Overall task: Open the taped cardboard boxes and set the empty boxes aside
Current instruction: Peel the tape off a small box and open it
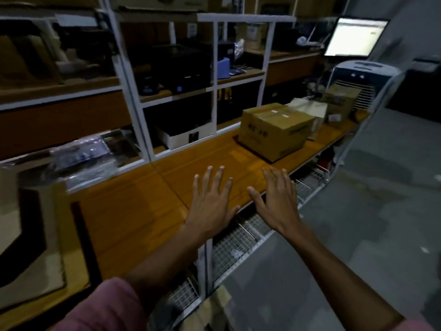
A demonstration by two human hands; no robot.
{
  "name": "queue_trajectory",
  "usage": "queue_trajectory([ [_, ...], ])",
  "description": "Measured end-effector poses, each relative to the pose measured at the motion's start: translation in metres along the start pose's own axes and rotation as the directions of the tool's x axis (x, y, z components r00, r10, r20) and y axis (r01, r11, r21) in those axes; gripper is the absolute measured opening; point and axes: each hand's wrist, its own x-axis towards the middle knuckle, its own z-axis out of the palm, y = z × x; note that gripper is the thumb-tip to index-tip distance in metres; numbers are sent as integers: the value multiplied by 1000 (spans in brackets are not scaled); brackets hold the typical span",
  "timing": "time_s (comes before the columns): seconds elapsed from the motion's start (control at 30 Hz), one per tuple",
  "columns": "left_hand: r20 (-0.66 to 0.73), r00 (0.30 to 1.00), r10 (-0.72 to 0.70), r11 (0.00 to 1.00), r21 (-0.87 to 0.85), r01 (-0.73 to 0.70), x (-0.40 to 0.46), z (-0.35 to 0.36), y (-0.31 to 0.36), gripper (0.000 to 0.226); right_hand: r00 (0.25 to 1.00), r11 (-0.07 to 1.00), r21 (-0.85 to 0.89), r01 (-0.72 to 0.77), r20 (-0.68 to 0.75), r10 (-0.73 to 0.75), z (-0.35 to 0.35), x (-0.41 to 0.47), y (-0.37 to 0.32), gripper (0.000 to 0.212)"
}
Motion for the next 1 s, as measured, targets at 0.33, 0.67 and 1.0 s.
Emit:
queue_trajectory([
  [0.33,57,993,108,993,-59,-104,164,69,14,77,998,995,-95,-32,46,36,32,107,79,80],
  [0.67,159,964,213,971,-145,-190,353,149,3,69,980,981,-135,-140,125,157,81,287,144,72],
  [1.0,193,932,306,946,-175,-274,473,202,19,69,920,919,-234,-318,157,358,107,397,215,71],
])
